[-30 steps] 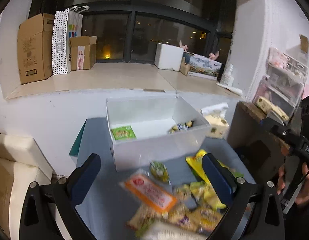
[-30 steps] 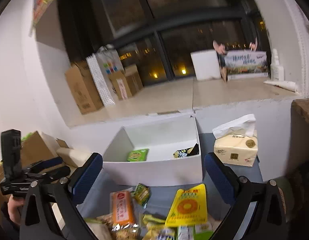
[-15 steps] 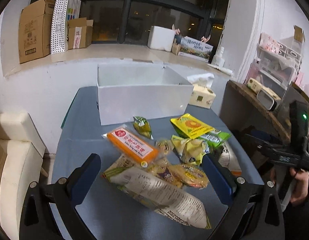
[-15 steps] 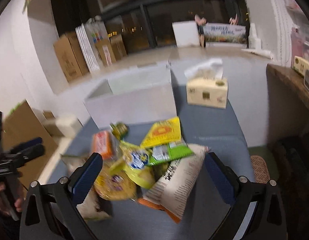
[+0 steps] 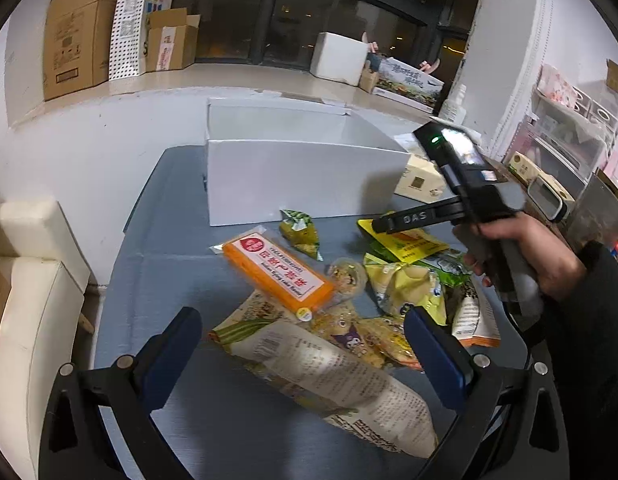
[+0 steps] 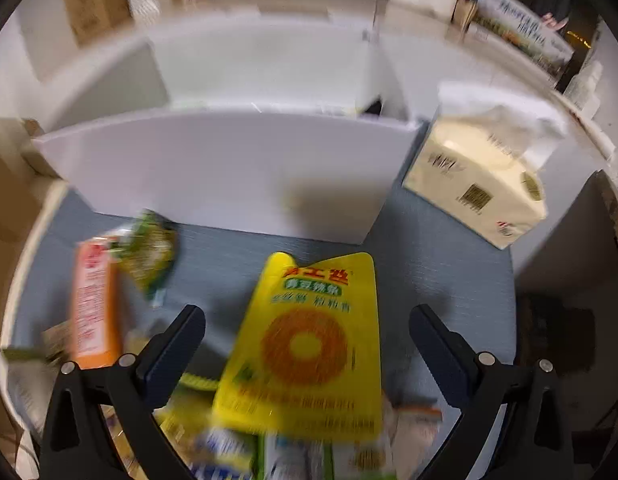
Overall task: Organize snacks
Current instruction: 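Grasp the yellow bean-noodle pouch with the right gripper, then grasp the green pea packet with the left gripper while the right gripper carries the yellow pouch to the box, then release both packets into the white box and withdraw both grippers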
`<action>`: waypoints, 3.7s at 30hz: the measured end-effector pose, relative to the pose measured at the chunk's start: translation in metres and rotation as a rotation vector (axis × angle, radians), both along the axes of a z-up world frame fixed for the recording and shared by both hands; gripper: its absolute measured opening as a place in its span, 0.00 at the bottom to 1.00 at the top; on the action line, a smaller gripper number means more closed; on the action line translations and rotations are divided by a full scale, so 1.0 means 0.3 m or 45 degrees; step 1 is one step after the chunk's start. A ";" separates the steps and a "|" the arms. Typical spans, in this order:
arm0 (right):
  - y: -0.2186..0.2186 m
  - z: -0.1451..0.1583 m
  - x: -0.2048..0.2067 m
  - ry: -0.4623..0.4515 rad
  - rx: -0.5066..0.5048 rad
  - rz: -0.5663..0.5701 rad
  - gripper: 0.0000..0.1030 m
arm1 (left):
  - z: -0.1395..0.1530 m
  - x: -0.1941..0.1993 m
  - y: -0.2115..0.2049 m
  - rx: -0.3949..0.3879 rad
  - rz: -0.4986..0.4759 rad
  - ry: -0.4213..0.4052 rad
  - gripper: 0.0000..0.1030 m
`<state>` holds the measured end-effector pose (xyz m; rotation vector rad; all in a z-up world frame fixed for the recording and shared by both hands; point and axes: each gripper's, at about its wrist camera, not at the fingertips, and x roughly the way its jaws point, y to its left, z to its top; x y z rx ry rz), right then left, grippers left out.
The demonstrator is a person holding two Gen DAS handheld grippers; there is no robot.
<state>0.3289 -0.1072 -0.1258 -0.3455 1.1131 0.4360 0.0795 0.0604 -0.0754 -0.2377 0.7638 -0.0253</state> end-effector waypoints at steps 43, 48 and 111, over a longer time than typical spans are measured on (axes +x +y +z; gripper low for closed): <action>-0.399 0.261 -0.384 -0.103 0.621 0.024 0.61 | -0.191 0.666 -0.093 0.177 -0.136 0.409 0.38; -0.403 0.273 -0.377 -0.128 0.662 0.007 0.61 | -0.051 0.511 -0.066 0.066 -0.176 0.195 0.38; -0.193 0.350 -0.507 -0.399 0.696 0.176 1.00 | 0.156 0.029 0.094 -0.040 -0.124 -0.178 1.00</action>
